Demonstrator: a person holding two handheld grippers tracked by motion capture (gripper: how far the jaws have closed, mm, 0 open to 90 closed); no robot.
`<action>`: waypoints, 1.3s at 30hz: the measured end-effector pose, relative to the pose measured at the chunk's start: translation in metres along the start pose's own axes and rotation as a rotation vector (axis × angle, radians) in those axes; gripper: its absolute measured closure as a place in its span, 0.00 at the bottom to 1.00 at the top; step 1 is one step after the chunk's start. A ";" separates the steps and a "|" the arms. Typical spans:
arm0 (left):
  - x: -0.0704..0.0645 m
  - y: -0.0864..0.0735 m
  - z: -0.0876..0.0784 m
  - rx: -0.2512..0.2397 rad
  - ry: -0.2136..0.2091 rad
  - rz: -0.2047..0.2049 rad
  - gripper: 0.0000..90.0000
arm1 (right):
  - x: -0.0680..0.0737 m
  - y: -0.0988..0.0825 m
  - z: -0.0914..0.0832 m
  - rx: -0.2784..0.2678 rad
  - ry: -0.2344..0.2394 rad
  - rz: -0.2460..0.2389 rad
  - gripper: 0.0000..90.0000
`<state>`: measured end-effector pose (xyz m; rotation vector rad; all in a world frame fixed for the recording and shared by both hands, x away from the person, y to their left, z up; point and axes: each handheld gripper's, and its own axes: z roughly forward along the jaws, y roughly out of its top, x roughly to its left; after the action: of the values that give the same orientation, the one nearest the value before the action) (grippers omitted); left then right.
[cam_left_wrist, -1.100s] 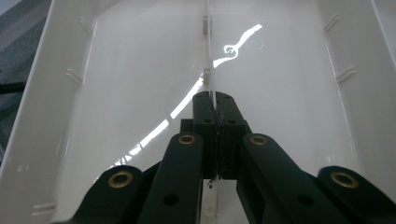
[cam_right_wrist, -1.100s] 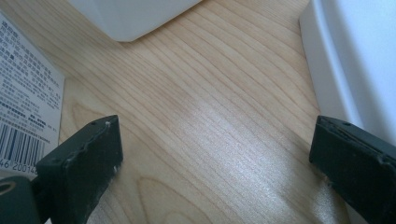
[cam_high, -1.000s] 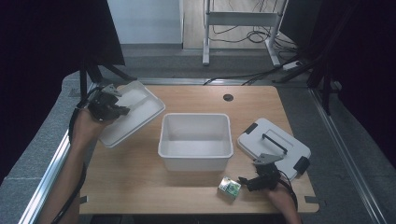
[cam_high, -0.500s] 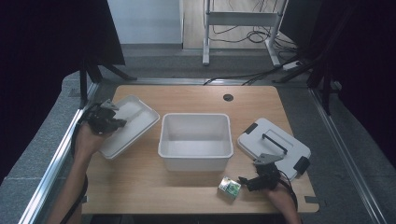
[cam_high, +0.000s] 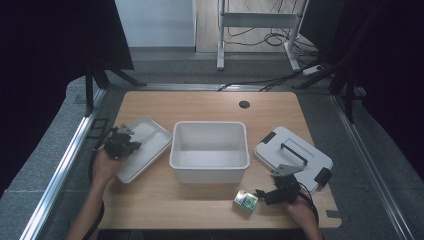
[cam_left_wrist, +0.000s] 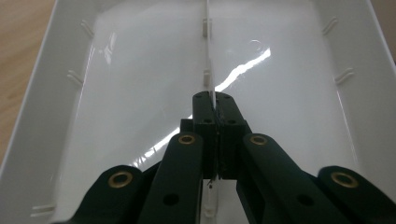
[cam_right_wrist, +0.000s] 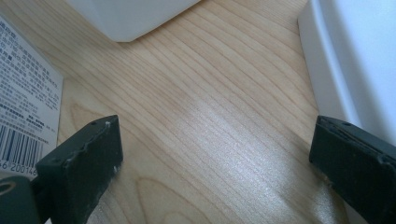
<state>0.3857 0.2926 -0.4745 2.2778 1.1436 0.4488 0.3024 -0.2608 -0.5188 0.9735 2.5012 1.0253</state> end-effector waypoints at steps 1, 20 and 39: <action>0.000 0.000 0.000 0.000 0.000 0.000 0.99 | 0.000 0.000 0.000 0.000 0.000 0.000 0.02; -0.006 -0.015 0.018 -0.011 -0.011 -0.030 0.84 | 0.000 0.000 0.000 0.000 -0.001 0.001 0.02; -0.047 -0.015 -0.020 -0.106 -0.064 0.011 0.00 | 0.000 0.000 0.000 0.000 -0.003 0.002 0.02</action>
<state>0.3379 0.2682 -0.4699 2.1916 1.0513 0.4275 0.3025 -0.2607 -0.5188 0.9771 2.4990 1.0235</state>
